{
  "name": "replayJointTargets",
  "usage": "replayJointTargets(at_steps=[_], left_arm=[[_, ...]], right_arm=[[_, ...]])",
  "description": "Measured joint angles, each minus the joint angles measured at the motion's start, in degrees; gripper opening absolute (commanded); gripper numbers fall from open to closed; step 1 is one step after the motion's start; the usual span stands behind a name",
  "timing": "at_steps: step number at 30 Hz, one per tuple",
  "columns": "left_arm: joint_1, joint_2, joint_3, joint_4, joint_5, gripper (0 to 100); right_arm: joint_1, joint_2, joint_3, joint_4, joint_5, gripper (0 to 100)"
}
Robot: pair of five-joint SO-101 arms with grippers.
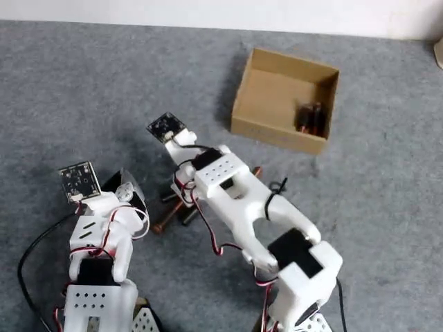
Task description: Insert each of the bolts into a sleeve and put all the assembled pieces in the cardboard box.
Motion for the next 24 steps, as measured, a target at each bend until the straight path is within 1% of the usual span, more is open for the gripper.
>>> replayJointTargets(at_steps=[19,24], left_arm=[[0.0,0.0,0.0,0.0,0.0,1],[0.0,0.0,0.0,0.0,0.0,1]], right_arm=[[0.1,13.5,-10.0,0.2,0.1,26.3],[0.1,17.8,-14.6,0.4,-6.3,26.3]])
